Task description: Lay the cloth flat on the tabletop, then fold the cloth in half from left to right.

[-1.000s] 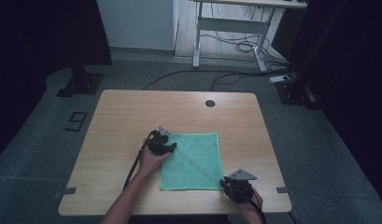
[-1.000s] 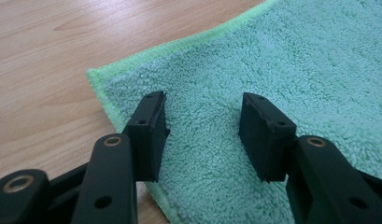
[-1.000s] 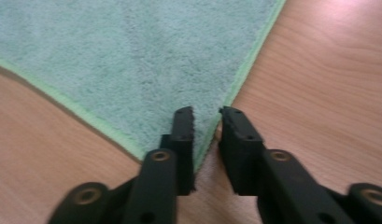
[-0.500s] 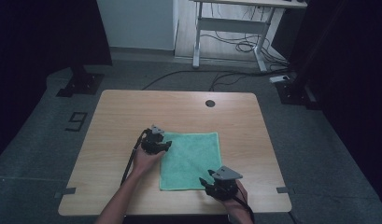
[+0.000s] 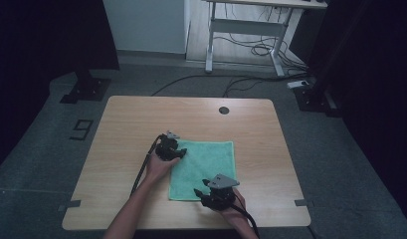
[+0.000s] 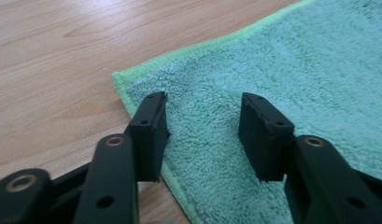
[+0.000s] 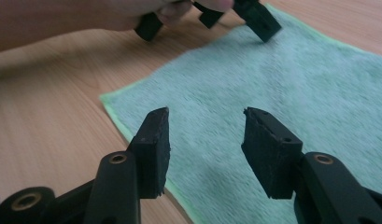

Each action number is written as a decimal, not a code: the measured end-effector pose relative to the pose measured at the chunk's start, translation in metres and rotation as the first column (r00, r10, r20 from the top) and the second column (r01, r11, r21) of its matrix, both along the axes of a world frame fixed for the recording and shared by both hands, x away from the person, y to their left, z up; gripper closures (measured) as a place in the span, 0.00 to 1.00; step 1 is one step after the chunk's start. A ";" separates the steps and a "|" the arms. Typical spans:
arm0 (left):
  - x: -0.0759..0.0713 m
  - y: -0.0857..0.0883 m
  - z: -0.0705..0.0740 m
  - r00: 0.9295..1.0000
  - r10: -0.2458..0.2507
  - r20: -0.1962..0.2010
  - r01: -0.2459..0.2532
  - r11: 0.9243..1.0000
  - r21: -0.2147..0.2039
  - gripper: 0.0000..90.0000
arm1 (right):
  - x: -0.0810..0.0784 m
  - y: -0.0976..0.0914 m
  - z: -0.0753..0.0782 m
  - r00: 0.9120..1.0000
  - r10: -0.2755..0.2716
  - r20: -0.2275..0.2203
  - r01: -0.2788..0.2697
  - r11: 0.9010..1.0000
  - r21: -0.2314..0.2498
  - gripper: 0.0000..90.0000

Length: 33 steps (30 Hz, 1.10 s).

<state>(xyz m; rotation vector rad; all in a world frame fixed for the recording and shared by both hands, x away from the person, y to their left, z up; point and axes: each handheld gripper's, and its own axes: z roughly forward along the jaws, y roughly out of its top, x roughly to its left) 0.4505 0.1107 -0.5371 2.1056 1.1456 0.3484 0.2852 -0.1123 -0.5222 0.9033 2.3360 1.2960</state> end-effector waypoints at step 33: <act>0.017 0.025 0.010 0.993 0.111 0.035 -0.110 0.993 -0.032 0.55 | 0.003 0.064 -0.009 0.992 0.123 -0.030 -0.123 0.992 0.013 0.54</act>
